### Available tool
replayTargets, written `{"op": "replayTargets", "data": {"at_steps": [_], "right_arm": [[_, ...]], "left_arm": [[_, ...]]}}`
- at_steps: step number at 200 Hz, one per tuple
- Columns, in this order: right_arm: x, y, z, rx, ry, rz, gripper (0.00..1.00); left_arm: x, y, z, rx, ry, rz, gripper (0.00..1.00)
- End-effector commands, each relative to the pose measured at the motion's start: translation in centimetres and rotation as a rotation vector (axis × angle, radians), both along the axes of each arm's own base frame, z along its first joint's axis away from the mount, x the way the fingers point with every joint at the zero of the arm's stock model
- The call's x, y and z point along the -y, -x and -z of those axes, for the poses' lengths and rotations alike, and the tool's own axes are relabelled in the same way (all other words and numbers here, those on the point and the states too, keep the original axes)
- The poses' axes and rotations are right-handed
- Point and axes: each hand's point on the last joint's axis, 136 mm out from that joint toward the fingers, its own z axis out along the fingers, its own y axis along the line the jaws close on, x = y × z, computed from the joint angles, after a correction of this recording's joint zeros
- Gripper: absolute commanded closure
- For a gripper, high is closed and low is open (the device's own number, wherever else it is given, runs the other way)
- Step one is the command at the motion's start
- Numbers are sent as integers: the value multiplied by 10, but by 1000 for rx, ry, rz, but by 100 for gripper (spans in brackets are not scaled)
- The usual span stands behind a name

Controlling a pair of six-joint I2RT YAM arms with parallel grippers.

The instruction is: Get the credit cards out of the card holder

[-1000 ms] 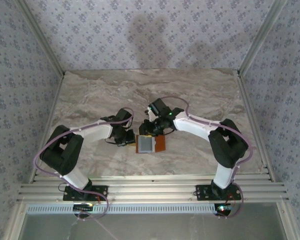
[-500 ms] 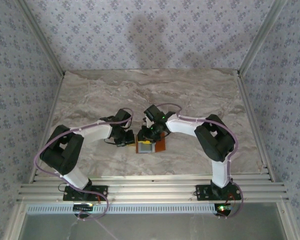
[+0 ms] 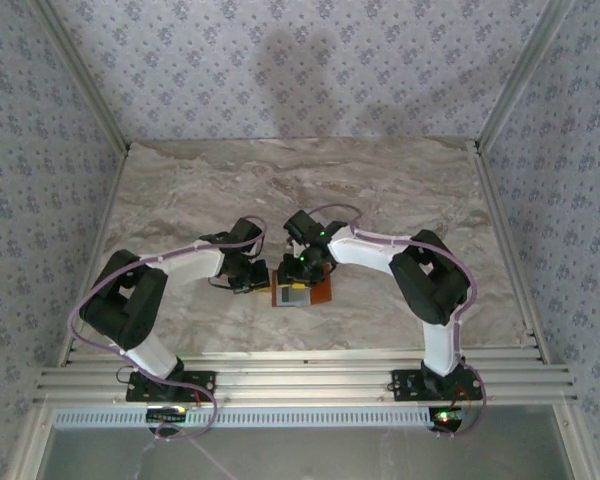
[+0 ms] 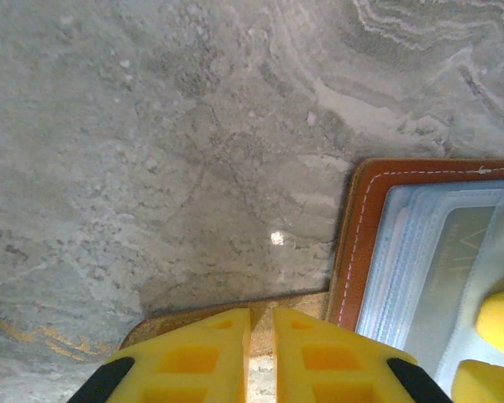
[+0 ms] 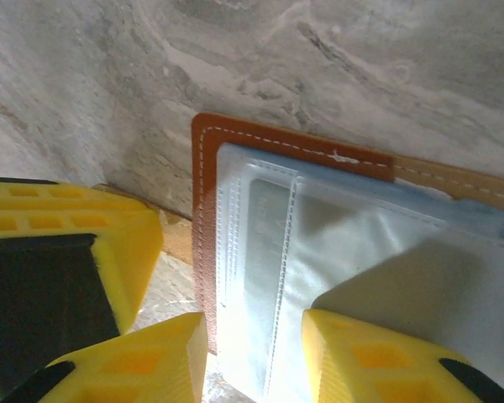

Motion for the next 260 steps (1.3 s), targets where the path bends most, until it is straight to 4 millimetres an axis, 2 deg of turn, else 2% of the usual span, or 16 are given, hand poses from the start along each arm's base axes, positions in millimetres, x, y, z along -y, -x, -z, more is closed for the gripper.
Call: {"op": "replayTargets", "data": {"at_steps": [1, 51, 99, 137, 189, 226, 260], "right_arm": [[35, 6, 1, 24, 194, -7, 59], [59, 2, -12, 100, 372, -26, 47], [76, 5, -19, 114, 444, -11, 44], [87, 4, -19, 124, 477, 0, 46], [98, 7, -10, 112, 494, 12, 52], [101, 4, -22, 143, 483, 17, 57], [98, 2, -37, 164, 440, 23, 58]], "left_arm": [[-4, 5, 5, -27, -20, 16, 84], [-3, 3, 1, -23, -24, 24, 84], [-4, 0, -2, -16, -31, 26, 84], [-4, -3, -11, 1, -35, 28, 84], [8, -8, -38, 54, -1, 39, 84], [27, -8, -50, 73, 27, 62, 84], [38, -7, -46, 60, 57, 61, 84]]}}
